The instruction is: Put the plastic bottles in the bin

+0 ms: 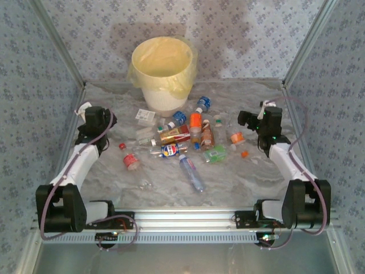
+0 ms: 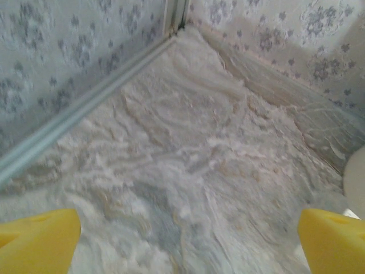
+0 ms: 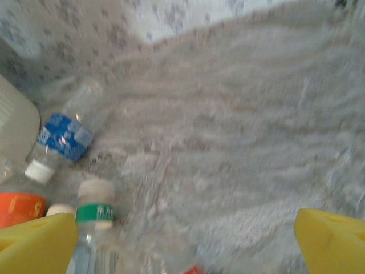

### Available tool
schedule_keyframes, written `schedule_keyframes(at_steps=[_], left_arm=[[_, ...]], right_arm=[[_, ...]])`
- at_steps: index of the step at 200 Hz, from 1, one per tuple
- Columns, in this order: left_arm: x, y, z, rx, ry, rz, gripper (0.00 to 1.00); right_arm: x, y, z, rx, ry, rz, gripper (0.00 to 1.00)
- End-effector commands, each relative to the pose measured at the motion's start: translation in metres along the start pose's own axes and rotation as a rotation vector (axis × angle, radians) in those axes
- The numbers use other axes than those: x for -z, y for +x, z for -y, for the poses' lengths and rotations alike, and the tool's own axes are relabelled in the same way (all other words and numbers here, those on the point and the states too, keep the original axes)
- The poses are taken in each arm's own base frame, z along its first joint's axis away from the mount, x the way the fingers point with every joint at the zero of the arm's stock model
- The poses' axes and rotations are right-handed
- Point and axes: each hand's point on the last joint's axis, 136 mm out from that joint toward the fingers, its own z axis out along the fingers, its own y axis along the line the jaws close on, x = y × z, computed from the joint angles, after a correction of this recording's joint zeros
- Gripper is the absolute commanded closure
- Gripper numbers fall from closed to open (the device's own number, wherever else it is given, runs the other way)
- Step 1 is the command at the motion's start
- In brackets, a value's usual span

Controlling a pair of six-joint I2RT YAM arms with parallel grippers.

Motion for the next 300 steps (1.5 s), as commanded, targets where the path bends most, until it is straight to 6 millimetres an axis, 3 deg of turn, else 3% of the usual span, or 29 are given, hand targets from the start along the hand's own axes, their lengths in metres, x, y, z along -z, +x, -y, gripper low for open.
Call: schedule_keyframes(at_steps=[1, 35, 88, 152, 197, 231, 261, 281, 300], left_arm=[[0.018, 0.048, -0.003, 0.097, 0.017, -0.249, 0.02], [0.026, 0.064, 0.020, 0.131, 0.154, -0.334, 0.02], [0.024, 0.071, 0.039, 0.130, 0.234, -0.371, 0.02], [0.025, 0.071, 0.043, 0.104, 0.250, -0.377, 0.02], [0.034, 0.065, 0.069, 0.076, 0.356, -0.373, 0.02], [0.052, 0.062, 0.105, 0.007, 0.486, -0.375, 0.02], [0.078, 0.057, 0.146, -0.059, 0.660, -0.364, 0.02], [0.106, 0.059, 0.180, -0.136, 0.823, -0.350, 0.02], [0.132, 0.066, 0.212, -0.216, 0.965, -0.363, 0.02]], right_arm=[[0.006, 0.077, 0.012, -0.104, 0.073, -0.335, 0.00], [0.001, 0.092, 0.010, -0.059, 0.059, -0.396, 0.00], [-0.027, 0.104, -0.002, 0.034, 0.066, -0.508, 0.00], [-0.048, 0.117, 0.019, 0.029, 0.230, -0.560, 0.17], [-0.050, 0.114, 0.024, 0.016, 0.261, -0.553, 0.32], [-0.041, 0.091, 0.026, 0.005, 0.268, -0.438, 0.43], [-0.017, 0.047, 0.011, 0.006, 0.211, -0.266, 0.46], [0.006, 0.012, -0.026, -0.018, 0.030, -0.154, 0.46], [0.032, -0.017, -0.075, -0.095, -0.225, -0.053, 0.46]])
